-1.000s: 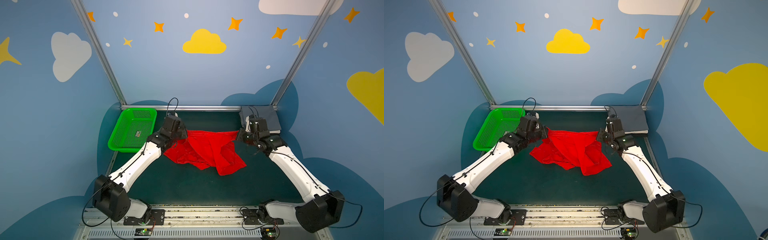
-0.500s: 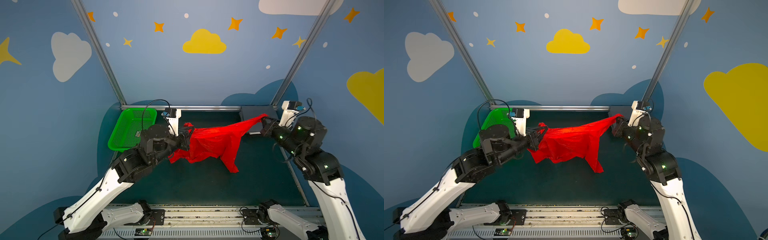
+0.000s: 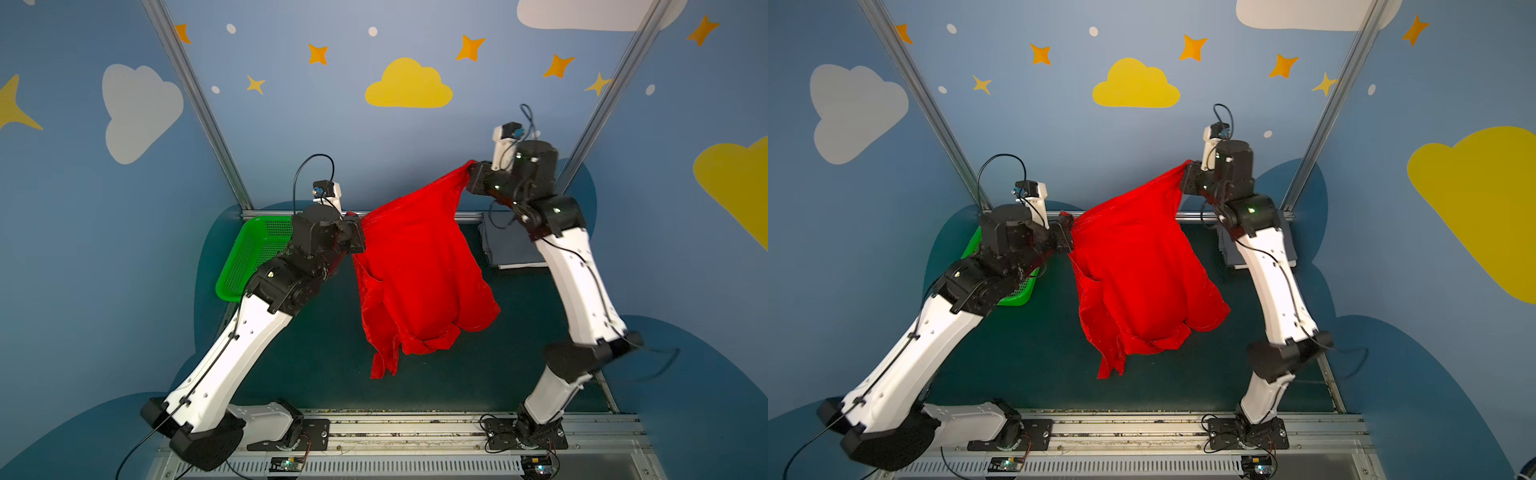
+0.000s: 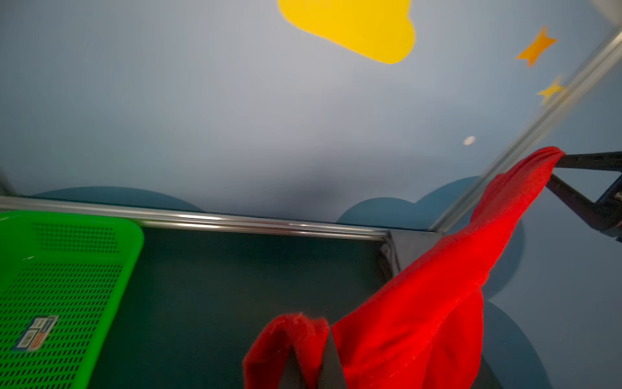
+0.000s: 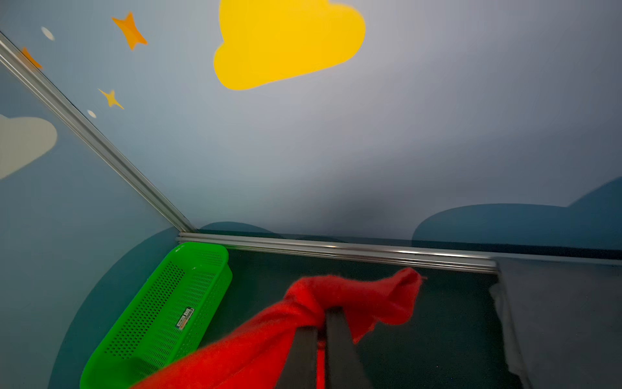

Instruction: Fold and stack the t-shirts

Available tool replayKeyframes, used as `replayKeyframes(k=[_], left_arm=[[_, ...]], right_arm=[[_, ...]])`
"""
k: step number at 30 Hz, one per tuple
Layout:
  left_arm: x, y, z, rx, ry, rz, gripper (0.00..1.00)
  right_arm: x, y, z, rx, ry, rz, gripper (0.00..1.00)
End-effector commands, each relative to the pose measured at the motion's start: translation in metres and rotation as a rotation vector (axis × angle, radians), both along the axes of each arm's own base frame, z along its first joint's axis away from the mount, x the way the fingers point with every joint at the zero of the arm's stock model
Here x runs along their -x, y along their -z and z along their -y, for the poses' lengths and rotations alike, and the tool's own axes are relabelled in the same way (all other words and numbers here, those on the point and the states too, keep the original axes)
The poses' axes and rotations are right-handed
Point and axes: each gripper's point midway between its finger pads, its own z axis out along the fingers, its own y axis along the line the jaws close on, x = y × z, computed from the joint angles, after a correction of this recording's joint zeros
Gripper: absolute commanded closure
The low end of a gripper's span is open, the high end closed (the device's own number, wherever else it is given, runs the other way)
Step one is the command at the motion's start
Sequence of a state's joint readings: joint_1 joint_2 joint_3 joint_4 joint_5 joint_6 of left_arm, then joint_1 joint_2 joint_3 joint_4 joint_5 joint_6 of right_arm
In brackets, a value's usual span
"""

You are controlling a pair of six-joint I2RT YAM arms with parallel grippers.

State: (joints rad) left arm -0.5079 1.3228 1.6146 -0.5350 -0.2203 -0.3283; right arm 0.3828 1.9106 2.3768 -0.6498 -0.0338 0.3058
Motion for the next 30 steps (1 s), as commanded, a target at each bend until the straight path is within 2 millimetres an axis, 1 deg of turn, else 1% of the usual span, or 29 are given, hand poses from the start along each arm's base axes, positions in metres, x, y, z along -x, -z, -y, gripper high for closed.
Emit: replayKeyframes(k=[1,2,3,4,6,7,9,11,13,14,15,16,18,19,21,23,25,26,28,30], left_arm=[[-0.039,0.062,-0.012,0.041,-0.039,-0.161,0.96],[-0.051,0.08,-0.02,0.04,-0.068,-0.202,0.87],[-0.061,0.098,-0.027,0.033,-0.092,-0.246,0.52],[-0.066,0.114,-0.034,0.033,-0.113,-0.293,0.3],[-0.062,0.129,-0.036,0.021,-0.11,-0.349,0.09],[-0.059,0.129,-0.036,0.023,-0.103,-0.342,0.01],[-0.048,0.127,-0.031,0.03,-0.06,-0.296,0.0],[-0.035,0.127,-0.032,0.05,-0.051,-0.263,0.0],[-0.02,0.13,-0.034,0.055,-0.05,-0.266,0.0],[-0.009,0.137,-0.032,0.044,-0.042,-0.283,0.0],[0.002,0.143,-0.033,0.03,-0.041,-0.295,0.0],[0.011,0.149,-0.033,0.022,-0.042,-0.307,0.0],[0.031,0.163,-0.035,0.035,-0.056,-0.326,0.0],[0.039,0.173,-0.035,0.045,-0.057,-0.34,0.0],[0.059,0.193,-0.031,0.061,-0.045,-0.372,0.0],[0.076,0.213,-0.026,0.059,-0.031,-0.417,0.0],[0.094,0.236,-0.018,0.04,-0.007,-0.465,0.0],[0.102,0.247,-0.015,0.04,-0.002,-0.486,0.0],[0.116,0.268,-0.006,0.027,0.025,-0.52,0.0],[0.129,0.288,0.003,0.042,0.051,-0.565,0.0]], right_arm=[[-0.038,0.071,-0.038,0.067,-0.137,-0.129,0.88],[-0.048,0.09,-0.039,0.099,-0.128,-0.165,0.35],[-0.054,0.108,-0.038,0.134,-0.113,-0.204,0.06],[-0.057,0.123,-0.034,0.166,-0.096,-0.239,0.03],[-0.052,0.14,-0.024,0.218,-0.078,-0.296,0.03],[-0.049,0.144,-0.02,0.233,-0.079,-0.317,0.03],[-0.036,0.148,-0.008,0.257,-0.046,-0.349,0.03],[-0.02,0.149,0.004,0.246,-0.006,-0.334,0.02],[0.005,0.153,0.018,0.209,0.034,-0.316,0.03],[0.022,0.16,0.026,0.196,0.058,-0.319,0.03],[0.039,0.175,0.036,0.186,0.092,-0.342,0.03],[0.057,0.183,0.044,0.174,0.109,-0.356,0.03],[0.095,0.22,0.062,0.172,0.14,-0.44,0.03],[0.111,0.239,0.07,0.177,0.158,-0.487,0.03],[0.144,0.28,0.093,0.179,0.226,-0.611,0.03],[0.168,0.311,0.101,0.159,0.23,-0.699,0.03],[0.182,0.334,0.106,0.151,0.232,-0.74,0.07],[0.185,0.344,0.109,0.145,0.239,-0.757,0.11],[0.185,0.358,0.11,0.119,0.241,-0.786,0.16],[0.181,0.373,0.114,0.107,0.264,-0.823,0.17]])
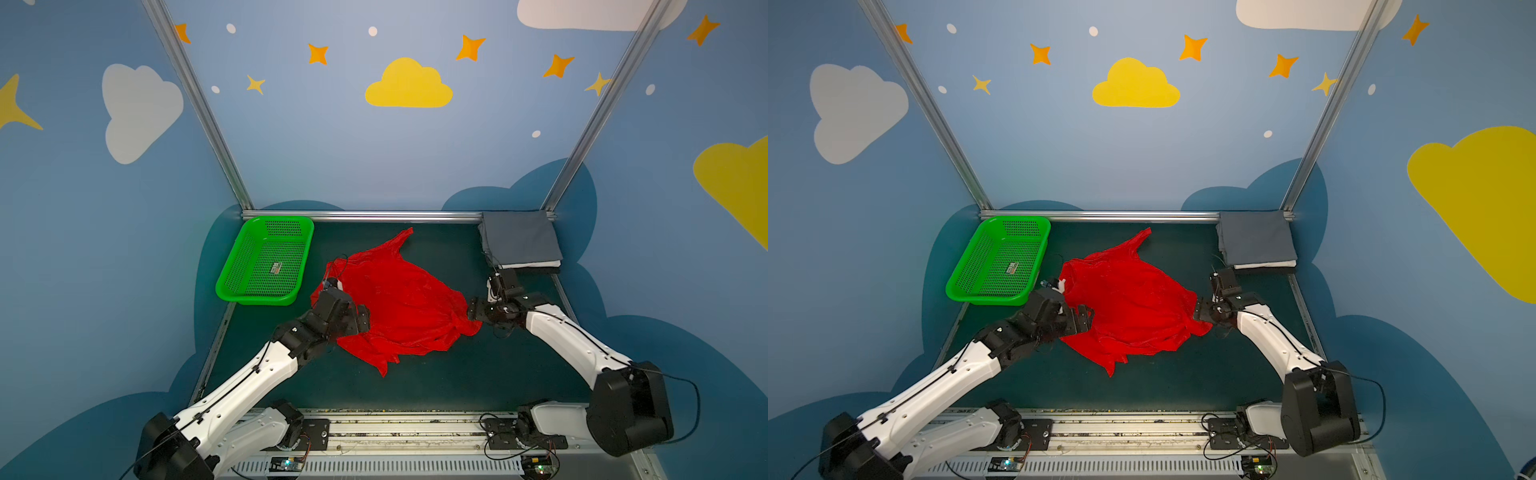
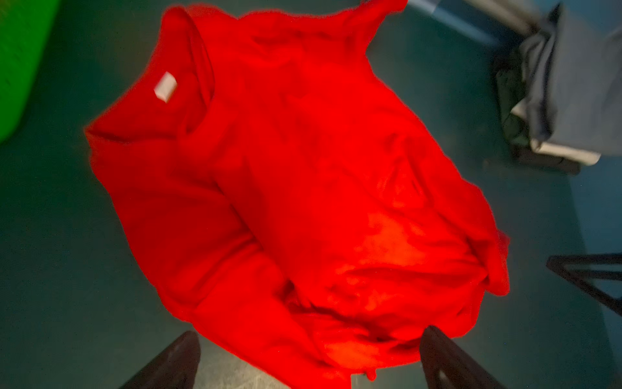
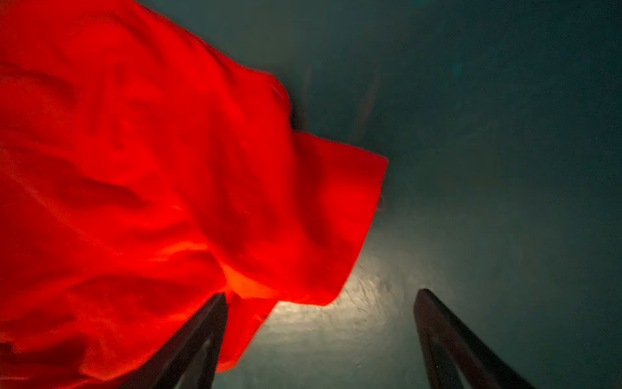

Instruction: Fold and stack the t-shirts

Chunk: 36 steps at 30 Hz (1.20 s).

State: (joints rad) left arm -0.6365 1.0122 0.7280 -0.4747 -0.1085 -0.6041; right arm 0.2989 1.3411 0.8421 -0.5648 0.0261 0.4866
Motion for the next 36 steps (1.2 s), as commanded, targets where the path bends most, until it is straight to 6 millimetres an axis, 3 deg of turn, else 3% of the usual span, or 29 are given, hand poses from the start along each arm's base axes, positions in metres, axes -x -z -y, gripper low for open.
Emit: replayKeyframes(k=[1,5,10,14,17,21,27,36], left_arm=[[0.015,0.02,0.009,0.047,-0.019,-0.042,0.0],[0.031,0.043,0.02,0.035,0.013,-0.089,0.0],[0.042,0.067,0.03,0.018,0.029,-0.141,0.0],[0.042,0.086,0.03,0.023,-0.005,-0.164,0.0],[0.04,0.092,0.02,-0.003,-0.078,-0.183,0.01],[0.037,0.101,0.011,-0.048,-0.118,-0.188,0.02],[0.03,0.111,0.005,-0.069,-0.146,-0.228,0.1],[0.024,0.121,-0.003,-0.065,-0.165,-0.268,0.11]], right_arm=[[-0.026,-0.001,-0.004,-0.073,0.059,0.046,0.17],[-0.041,0.025,-0.002,-0.091,0.099,-0.013,0.2],[-0.042,0.049,-0.006,-0.113,0.115,-0.069,0.3],[-0.043,0.056,0.002,-0.091,0.142,-0.05,0.48],[-0.047,0.048,0.003,-0.087,0.138,-0.031,0.65],[-0.054,0.036,0.007,-0.068,0.134,0.019,0.98],[-0.068,0.008,0.008,-0.041,0.104,0.067,1.0],[-0.118,-0.049,0.005,-0.032,0.125,0.197,1.0]])
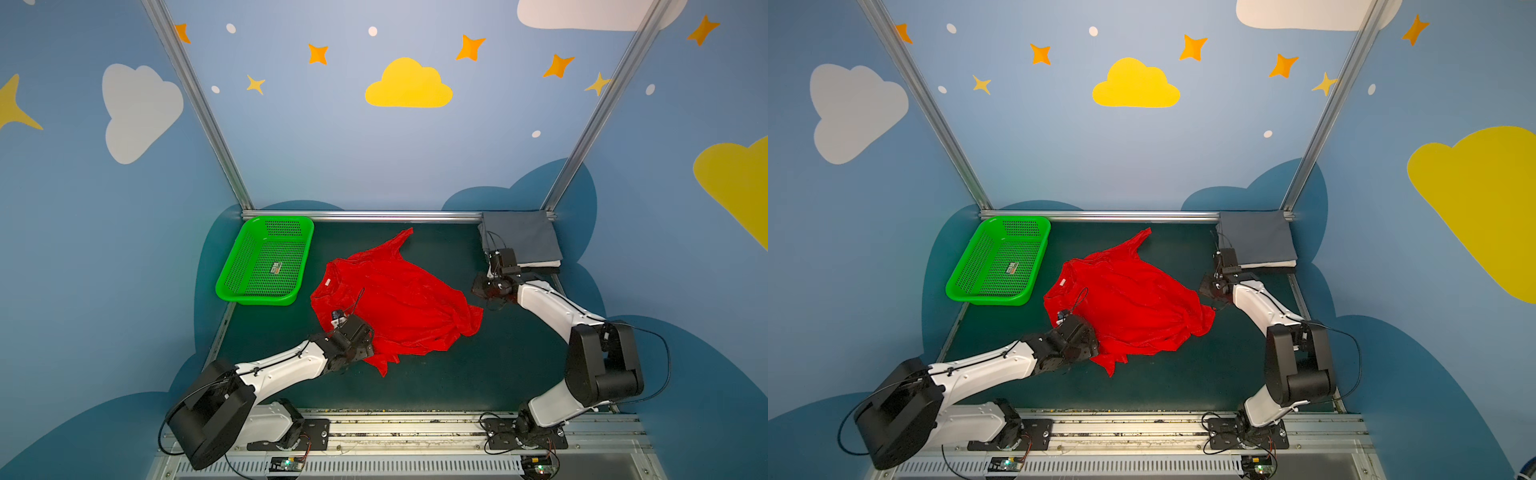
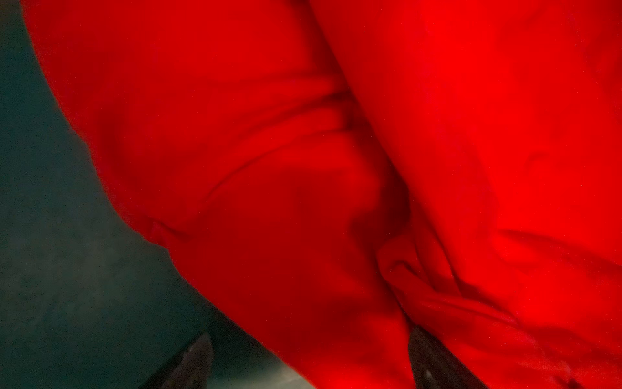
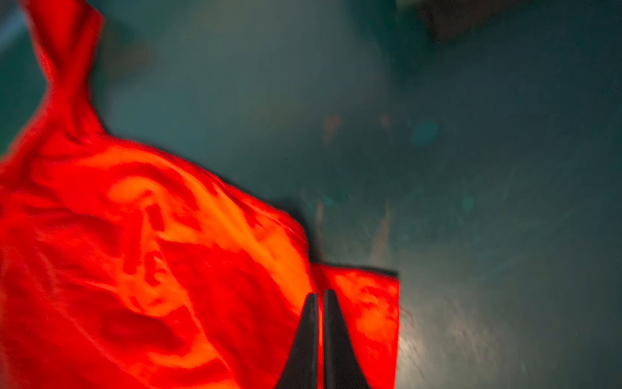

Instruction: Fold and stack the t-shirts

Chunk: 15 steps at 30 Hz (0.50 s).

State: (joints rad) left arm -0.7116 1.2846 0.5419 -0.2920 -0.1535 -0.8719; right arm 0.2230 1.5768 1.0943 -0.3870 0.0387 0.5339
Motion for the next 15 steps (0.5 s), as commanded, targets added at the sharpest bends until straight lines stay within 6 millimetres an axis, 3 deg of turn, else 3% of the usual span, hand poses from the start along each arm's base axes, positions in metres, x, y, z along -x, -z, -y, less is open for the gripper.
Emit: replayKeyframes(k=[1,2,4,6,8,11,15], left_arm=[[-0.001,0.003,0.0,-0.004,0.009,-0.02,0.11],[-0.002,0.003,0.0,-0.001,0.011,-0.02,0.11],[-0.003,0.003,0.003,0.001,0.015,-0.018,0.11],[-0.005,0.005,0.006,0.008,0.019,-0.02,0.11],[-0.006,0.008,0.009,0.014,0.023,-0.029,0.11],[-0.007,0.012,0.013,0.016,0.032,-0.044,0.12],[-0.008,0.018,0.017,0.015,0.046,-0.062,0.13]], right_arm=[[-0.009,-0.014,0.003,0.034,0.0,-0.008,1.0],[-0.007,-0.011,0.002,0.03,-0.004,-0.027,1.0],[0.004,0.003,0.0,0.005,-0.008,-0.074,0.57],[0.021,0.018,-0.003,-0.019,-0.023,-0.12,0.51],[0.043,0.038,0.003,-0.016,0.004,-0.173,0.39],[0.067,0.06,0.011,-0.001,0.025,-0.22,0.36],[0.084,0.081,0.006,-0.039,0.003,-0.274,0.34]])
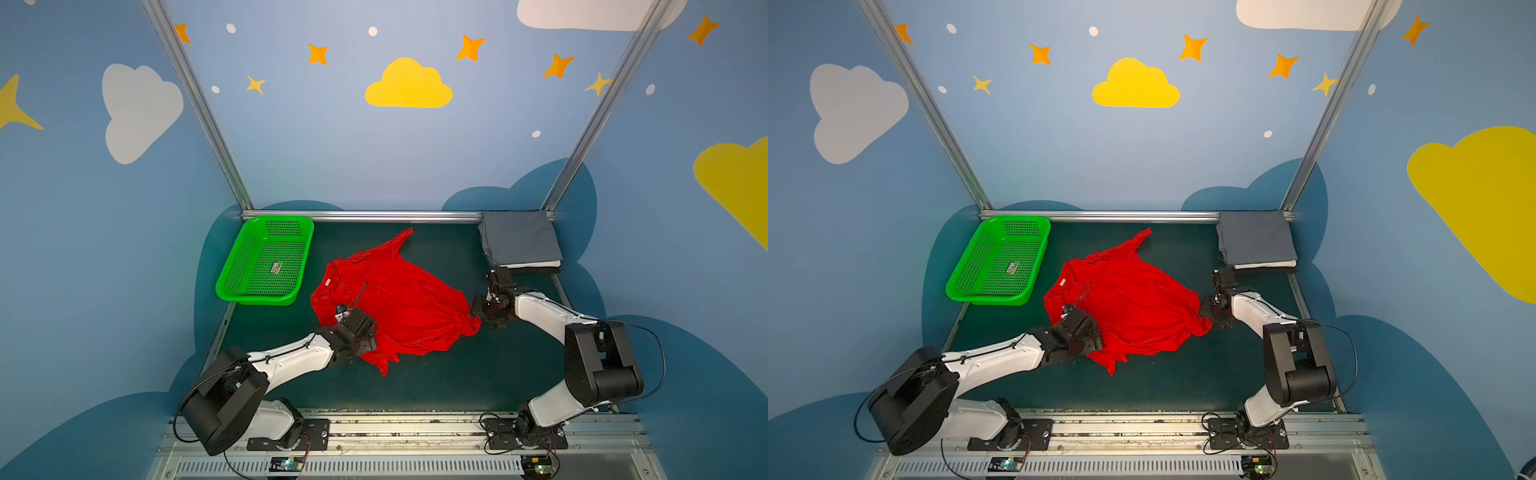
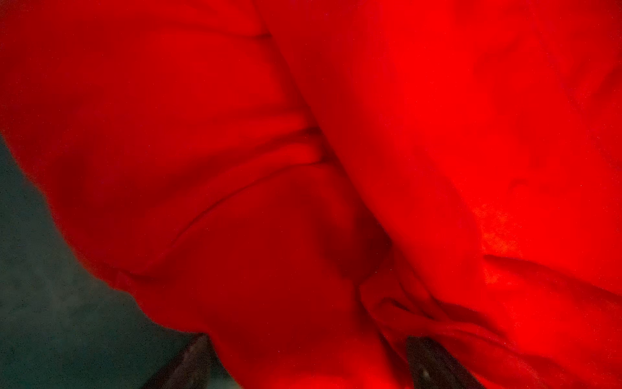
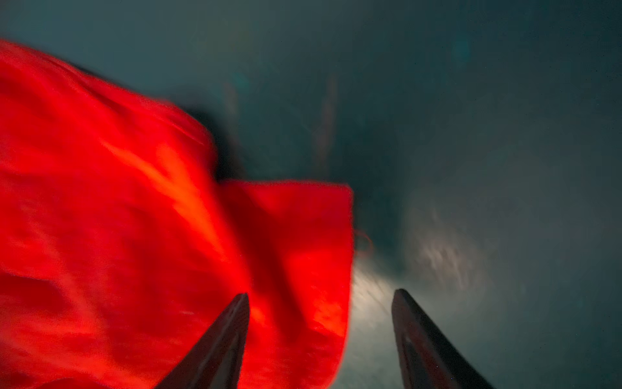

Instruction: Fold and stack the t-shirts

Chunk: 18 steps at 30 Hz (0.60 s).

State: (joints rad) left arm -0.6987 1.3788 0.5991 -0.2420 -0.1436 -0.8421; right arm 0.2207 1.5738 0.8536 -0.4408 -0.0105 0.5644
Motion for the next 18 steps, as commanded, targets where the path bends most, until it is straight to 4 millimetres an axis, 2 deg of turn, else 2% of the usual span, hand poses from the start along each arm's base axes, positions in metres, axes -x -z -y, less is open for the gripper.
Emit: replayKeyframes(k=[1,6,10,14,15,16,18], left_arm=[[0.01,0.017,0.005,0.01,0.03,-0.074,0.13],[0.009,0.025,0.003,-0.015,0.019,-0.102,0.18],[0.011,0.034,0.004,-0.016,0.017,-0.133,0.29],[0.01,0.038,0.005,-0.02,0.014,-0.144,0.36],[0.01,0.038,0.004,-0.021,0.013,-0.147,0.41],[0.01,0.038,0.004,-0.021,0.014,-0.151,0.49],[0.009,0.038,0.004,-0.019,0.024,-0.158,0.66]], right_arm=[[0.0,-0.005,-0.012,-0.082,-0.011,0.018,0.34],[0.005,0.009,-0.026,-0.157,-0.02,-0.012,0.37],[0.006,0.018,-0.035,-0.189,-0.044,-0.038,0.55],[0.001,0.019,-0.036,-0.186,-0.052,-0.028,0.86],[0.0,0.017,-0.035,-0.18,-0.053,-0.023,0.92],[-0.002,0.015,-0.034,-0.174,-0.056,-0.018,0.99],[-0.007,0.008,-0.033,-0.162,-0.062,-0.002,1.0]])
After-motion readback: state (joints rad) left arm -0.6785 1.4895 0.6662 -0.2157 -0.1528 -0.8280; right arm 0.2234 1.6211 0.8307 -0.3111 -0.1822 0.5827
